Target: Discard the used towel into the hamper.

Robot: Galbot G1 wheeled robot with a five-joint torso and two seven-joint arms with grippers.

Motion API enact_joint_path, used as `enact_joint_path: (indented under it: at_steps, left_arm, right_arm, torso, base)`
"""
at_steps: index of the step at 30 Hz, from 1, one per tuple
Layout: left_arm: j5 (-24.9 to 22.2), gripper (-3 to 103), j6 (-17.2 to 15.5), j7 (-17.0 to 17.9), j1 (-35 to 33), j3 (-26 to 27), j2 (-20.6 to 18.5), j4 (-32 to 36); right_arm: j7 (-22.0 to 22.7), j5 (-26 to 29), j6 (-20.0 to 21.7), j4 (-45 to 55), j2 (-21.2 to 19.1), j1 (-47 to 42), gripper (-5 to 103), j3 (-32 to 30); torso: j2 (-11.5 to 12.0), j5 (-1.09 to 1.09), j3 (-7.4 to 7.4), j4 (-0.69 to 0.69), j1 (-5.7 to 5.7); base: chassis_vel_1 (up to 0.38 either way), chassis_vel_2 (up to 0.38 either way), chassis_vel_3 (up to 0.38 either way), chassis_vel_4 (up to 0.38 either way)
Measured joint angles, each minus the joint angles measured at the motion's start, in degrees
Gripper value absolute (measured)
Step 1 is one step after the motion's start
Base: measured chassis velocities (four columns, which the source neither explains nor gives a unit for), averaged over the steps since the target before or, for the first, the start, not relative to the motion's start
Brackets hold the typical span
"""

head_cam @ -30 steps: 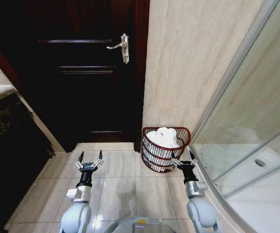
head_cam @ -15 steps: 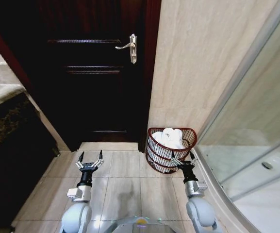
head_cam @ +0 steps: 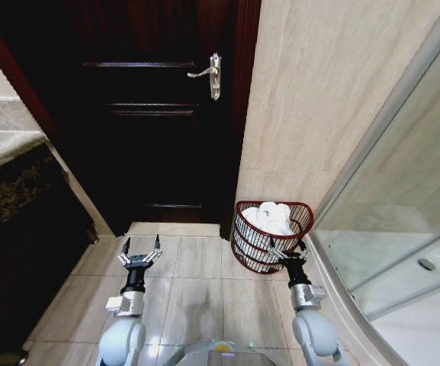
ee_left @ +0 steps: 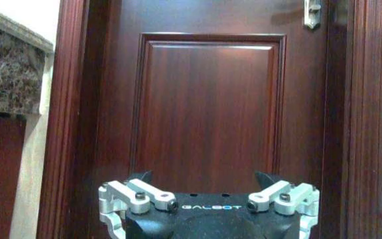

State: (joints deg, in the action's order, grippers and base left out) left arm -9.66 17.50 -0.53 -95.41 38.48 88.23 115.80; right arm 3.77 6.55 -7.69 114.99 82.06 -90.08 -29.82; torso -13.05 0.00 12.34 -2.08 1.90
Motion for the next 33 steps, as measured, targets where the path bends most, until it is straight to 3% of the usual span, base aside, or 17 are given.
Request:
enact_joint_path:
  at_steps: [18,27,33]
  left_arm:
    - [-0.3,100,0.6,-0.1,0.0,0.0,0.0,0.1]
    - [-0.3,100,-0.5,-0.2,-0.4,0.0,0.2,0.3]
    - [0.0,100,1.2,0.2,0.0,0.1,0.0,-0.4]
  right_arm:
    - [-1.2,0.7,0.1,0.1,-0.5,-1.1,100,-0.7]
    - [-1.4,0.6,-1.9,-0.8,-0.3,-0.6,100,-0.4]
    - [-1.6,0.6,-1.9,-0.9,-0.1,-0.3,100,0.0]
  torso:
    - [0.0,0.00,0.00,0.00,0.00]
    - [0.0,0.01,0.00,0.01,0.00]
    - [0.0,0.00,0.00,-0.02,0.00]
  base:
    - [-0.004,-0.003,0.002,0.003]
    - [-0.055,-0.074,0.069,0.076]
    - [0.004,0.008,0.001,-0.001]
